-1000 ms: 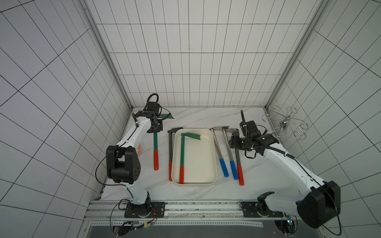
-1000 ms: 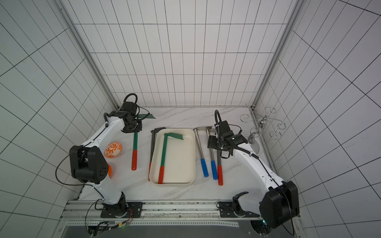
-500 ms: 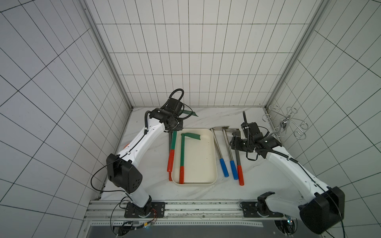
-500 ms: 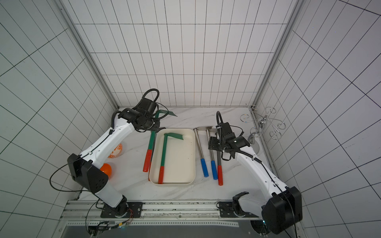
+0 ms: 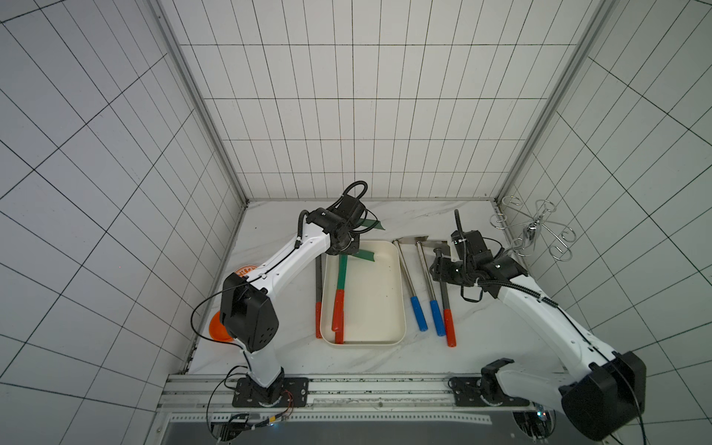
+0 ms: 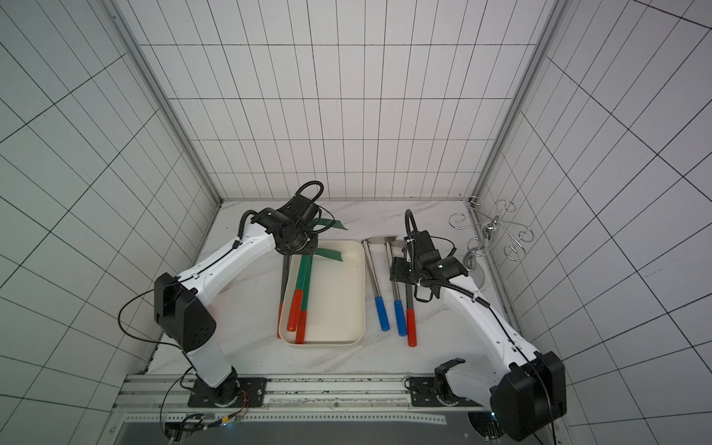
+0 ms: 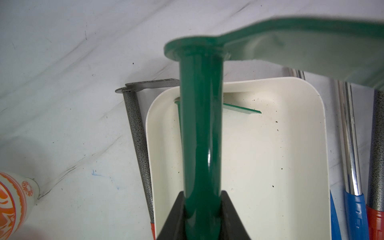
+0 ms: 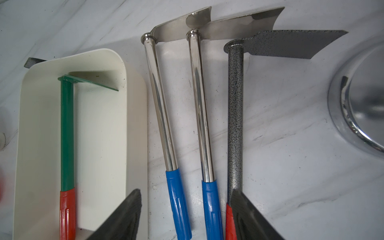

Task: Put the small hoe into the storage box
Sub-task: Place the hoe in the storage box.

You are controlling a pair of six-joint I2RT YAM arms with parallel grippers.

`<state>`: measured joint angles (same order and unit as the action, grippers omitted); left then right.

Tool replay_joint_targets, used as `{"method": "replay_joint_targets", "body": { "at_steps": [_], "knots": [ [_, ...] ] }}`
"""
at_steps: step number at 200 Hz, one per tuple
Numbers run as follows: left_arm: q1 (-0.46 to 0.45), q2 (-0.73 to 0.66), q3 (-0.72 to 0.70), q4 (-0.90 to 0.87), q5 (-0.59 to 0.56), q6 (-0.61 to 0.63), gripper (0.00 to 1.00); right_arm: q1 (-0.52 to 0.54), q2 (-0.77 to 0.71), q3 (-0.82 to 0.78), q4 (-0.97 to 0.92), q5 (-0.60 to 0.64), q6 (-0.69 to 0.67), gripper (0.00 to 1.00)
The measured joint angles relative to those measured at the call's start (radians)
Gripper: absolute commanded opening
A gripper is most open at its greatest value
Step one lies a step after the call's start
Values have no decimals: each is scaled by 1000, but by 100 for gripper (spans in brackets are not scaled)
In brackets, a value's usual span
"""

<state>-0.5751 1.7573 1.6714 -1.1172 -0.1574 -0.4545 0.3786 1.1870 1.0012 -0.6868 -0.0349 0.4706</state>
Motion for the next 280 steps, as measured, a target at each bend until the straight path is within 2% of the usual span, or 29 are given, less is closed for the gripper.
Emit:
{"method": "replay_joint_targets", "body": {
  "at_steps": [88, 222, 280],
  "knots": [
    [-5, 49, -74, 48, -10, -33, 0, -6, 0, 0, 0, 0, 0, 70],
    [1, 166, -87, 82, -44, -52, 0, -26, -1, -24, 0, -1, -3, 70],
    [14, 172, -87, 87, -61, -53, 0, -32, -6, -32, 0, -1, -6, 70]
  ]
}}
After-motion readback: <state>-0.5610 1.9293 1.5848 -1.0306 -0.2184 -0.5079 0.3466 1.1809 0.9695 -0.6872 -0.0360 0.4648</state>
